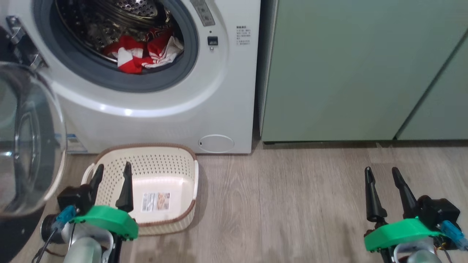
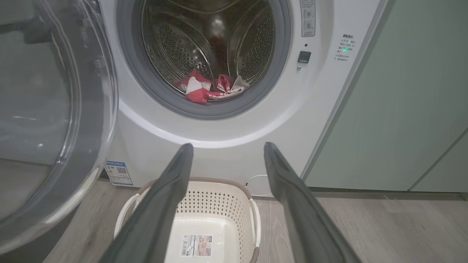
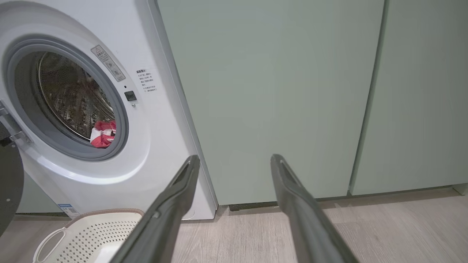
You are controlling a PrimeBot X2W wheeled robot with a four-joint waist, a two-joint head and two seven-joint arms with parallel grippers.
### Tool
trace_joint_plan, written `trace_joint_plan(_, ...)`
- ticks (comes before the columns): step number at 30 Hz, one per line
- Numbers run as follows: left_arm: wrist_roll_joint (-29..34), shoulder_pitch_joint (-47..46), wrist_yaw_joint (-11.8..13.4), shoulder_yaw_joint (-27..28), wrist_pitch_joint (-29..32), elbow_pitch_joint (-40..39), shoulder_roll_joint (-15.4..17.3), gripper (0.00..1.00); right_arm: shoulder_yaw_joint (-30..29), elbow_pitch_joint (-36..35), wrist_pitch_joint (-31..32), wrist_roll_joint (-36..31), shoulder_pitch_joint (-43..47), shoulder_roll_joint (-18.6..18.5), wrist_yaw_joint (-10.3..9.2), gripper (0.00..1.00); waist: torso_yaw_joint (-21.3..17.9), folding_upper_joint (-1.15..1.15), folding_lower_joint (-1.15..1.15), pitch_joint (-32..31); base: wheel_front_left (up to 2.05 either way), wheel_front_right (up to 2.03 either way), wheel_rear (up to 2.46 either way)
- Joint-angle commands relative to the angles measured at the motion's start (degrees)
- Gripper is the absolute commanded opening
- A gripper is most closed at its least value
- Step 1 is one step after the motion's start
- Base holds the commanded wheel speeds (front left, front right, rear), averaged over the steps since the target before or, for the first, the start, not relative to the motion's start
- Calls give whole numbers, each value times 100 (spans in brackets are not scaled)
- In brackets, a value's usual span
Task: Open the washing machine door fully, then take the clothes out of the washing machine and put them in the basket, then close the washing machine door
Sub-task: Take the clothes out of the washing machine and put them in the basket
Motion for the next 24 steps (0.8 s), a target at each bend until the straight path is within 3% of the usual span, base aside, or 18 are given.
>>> trace_joint_plan(1,-57,-317,-35,162,-37,-149,138,100,154,-182,-36,-2,-194,3,-4,100,1,0,0,9,213,-213,0)
trace_joint_plan(12,-182,-369,-35,172,-37,-97,107,100,179,-192,-36,-4,-224,8,-4,100,23,0,0,49,156,-155,-1)
trace_joint_plan(24,-69,-339,-35,196,-37,-24,71,100,221,-171,-36,7,-242,5,-4,100,20,0,0,51,16,-16,0)
